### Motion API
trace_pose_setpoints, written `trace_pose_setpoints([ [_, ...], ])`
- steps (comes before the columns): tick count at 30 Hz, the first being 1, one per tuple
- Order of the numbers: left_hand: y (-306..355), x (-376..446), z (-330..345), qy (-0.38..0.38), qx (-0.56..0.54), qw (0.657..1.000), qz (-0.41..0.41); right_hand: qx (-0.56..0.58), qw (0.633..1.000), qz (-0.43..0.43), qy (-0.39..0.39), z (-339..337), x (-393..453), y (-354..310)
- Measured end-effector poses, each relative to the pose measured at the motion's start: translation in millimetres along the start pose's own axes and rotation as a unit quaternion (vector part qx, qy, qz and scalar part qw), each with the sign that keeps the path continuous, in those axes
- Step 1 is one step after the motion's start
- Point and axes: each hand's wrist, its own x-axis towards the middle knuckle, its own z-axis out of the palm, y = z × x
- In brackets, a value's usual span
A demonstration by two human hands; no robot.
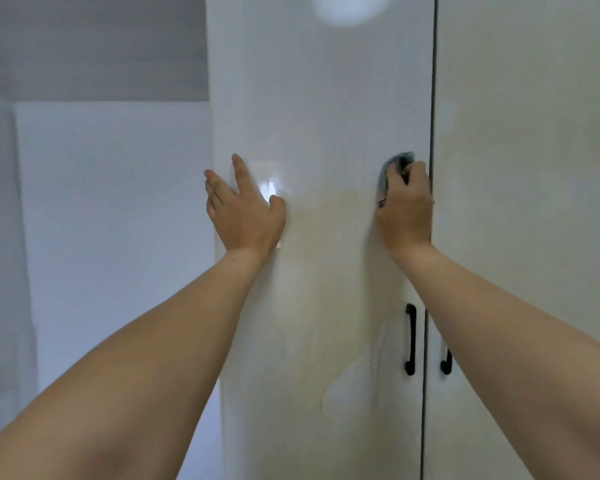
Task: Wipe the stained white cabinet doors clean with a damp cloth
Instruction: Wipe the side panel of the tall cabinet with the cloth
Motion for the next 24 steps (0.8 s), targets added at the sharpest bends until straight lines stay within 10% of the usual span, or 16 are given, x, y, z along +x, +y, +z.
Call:
trace_pose_setpoints([
  [5,-16.6,-0.9,-18.6,-0.045,-0.023,0.998,0.044,0.04,0.941,-0.322,-0.099,27.5,-33.2,-68.8],
  [10,-52.0,-7.4,-37.1,-0.056,-0.042,0.994,0.09,0.041,0.99,-0.119,-0.068,26.3,-10.6,-74.1],
  [16,-89.0,-25.1,-49.1,-0.095,-0.104,0.989,0.033,0.02,0.884,-0.425,-0.195,51.8,-50.9,-145.9],
  [24,-118.7,-17.5,-57.8,-0.106,-0.125,0.987,-0.005,0.059,0.961,-0.24,-0.127,65.9,6.6,-203.3],
])
